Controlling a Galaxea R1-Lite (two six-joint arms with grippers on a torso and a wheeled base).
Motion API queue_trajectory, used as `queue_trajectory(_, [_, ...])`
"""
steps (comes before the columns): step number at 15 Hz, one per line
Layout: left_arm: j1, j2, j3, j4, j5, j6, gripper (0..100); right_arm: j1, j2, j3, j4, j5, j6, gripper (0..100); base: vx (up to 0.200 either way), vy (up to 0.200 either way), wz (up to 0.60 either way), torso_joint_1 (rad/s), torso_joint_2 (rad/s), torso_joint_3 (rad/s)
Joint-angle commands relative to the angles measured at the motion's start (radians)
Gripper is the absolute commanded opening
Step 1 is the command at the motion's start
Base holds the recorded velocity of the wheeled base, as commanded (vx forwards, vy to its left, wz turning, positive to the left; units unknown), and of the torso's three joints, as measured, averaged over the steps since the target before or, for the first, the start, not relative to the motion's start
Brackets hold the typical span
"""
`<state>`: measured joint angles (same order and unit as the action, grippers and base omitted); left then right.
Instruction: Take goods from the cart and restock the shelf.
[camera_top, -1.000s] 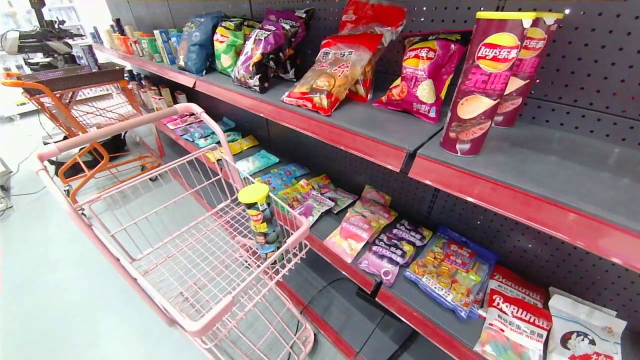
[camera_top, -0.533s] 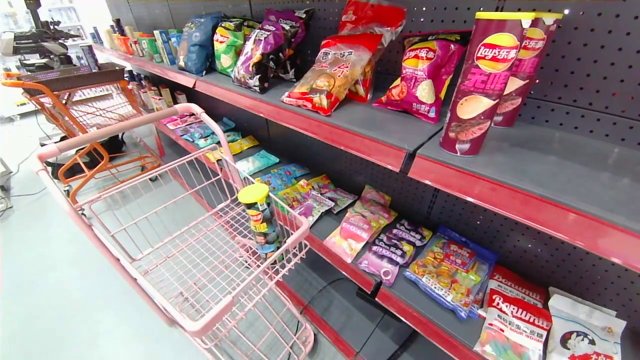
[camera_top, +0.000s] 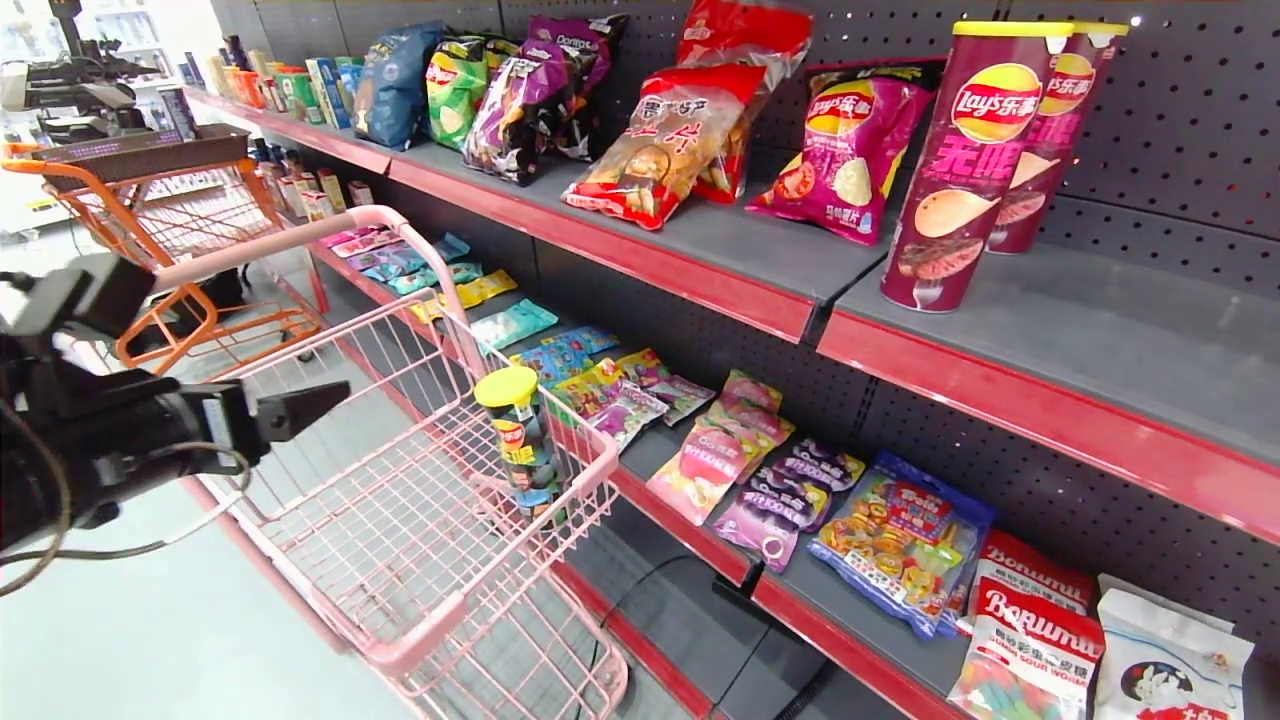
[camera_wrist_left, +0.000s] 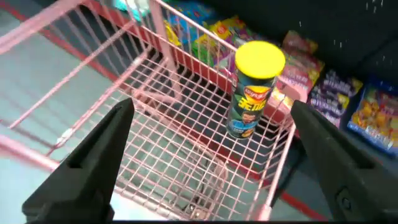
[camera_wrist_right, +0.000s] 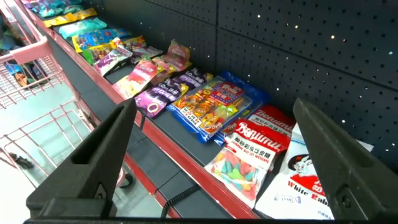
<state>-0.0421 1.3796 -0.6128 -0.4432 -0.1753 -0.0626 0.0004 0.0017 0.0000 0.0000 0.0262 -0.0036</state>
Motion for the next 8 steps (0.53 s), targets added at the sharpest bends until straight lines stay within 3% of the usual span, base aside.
queue_trajectory(1, [-0.019,0.262,-0.03,-0.078,-0.056,0.049,100,0.0,0.0,0.0,0.0,0.001,0.001,100,0.0,0.0,0.0,0.0,0.0,0.0])
queue_trajectory(4, [-0.044,0.434,-0.036,-0.259,-0.079,0.059,100,0.001,0.0,0.0,0.0,0.003,-0.001,100,0.0,0.0,0.0,0.0,0.0,0.0])
queue_trajectory(8, [-0.078,0.607,-0.124,-0.362,-0.098,0.061,100,0.0,0.0,0.0,0.0,0.003,-0.001,100,0.0,0.0,0.0,0.0,0.0,0.0])
